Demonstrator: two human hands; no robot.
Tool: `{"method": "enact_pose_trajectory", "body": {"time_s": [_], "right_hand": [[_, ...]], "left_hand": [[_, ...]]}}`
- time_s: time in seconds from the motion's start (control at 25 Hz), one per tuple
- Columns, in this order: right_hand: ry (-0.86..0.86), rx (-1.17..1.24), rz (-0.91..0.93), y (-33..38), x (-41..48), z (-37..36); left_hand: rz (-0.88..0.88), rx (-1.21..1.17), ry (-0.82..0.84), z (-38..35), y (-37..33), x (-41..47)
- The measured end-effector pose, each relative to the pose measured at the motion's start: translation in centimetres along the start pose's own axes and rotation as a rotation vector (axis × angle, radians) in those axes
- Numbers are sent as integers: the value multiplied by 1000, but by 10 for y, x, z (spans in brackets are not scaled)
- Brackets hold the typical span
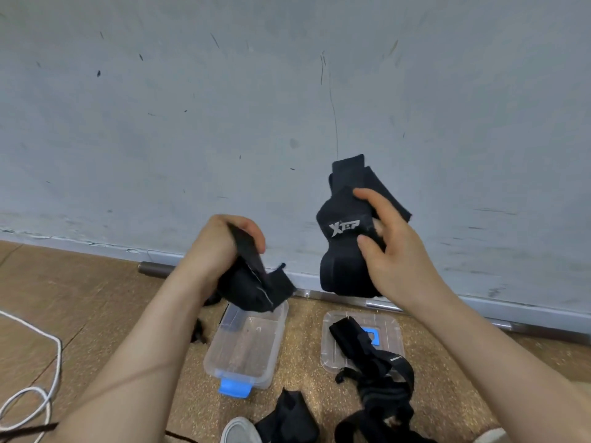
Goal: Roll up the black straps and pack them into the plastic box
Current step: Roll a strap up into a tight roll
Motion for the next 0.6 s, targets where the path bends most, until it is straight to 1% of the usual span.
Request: {"method": "enact_pose_trajectory", "body": {"time_s": [0.04, 0.08, 0.16, 0.2, 0.28, 0.32, 0.36, 0.4, 0.44, 0.48, 0.52, 0.56, 0.6], "right_hand": [[40, -47, 44, 7, -3, -8], [86, -92, 95, 12, -5, -17], [166, -184, 181, 18, -7, -34], [190, -222, 197, 20, -7, -38], [223, -215, 176, 16, -7, -41], [202, -162, 155, 16, -6, -37], [129, -81, 132, 16, -5, -28], [9, 8, 106, 13, -4, -15], [-118, 39, 59, 7, -4, -2], [-186, 22, -2, 4, -3, 8], [-147, 13, -87, -2, 1, 9], [-21, 86, -185, -12, 4, 2], [123, 239, -245, -17, 5, -12]], "left_hand": [[5, -195, 81, -17, -2, -3], [12, -304, 165, -33, -5, -5], [9, -345, 284, -57, -10, -8], [-7, -362, 300, -63, -13, -7], [-44, -433, 265, -63, -12, -2], [-79, -479, 237, -58, -11, -1], [-107, -534, 221, -54, -13, -1], [-134, -574, 214, -50, -14, 0], [-142, -615, 217, -47, -13, 0], [-153, -649, 243, -45, -13, 2], [-164, -680, 282, -45, -15, 2], [-178, -688, 332, -48, -15, 2], [-177, -678, 381, -53, -16, 0]]}}
Point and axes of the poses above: each hand's wrist, its own x-axis towards the middle knuckle, its own z-axis out of the back of the hand, y = z × x, the point moved 8 cm from there along x, towards the middle knuckle, and after that the axes turned 13 degrees about y, right-handed, at the moved point
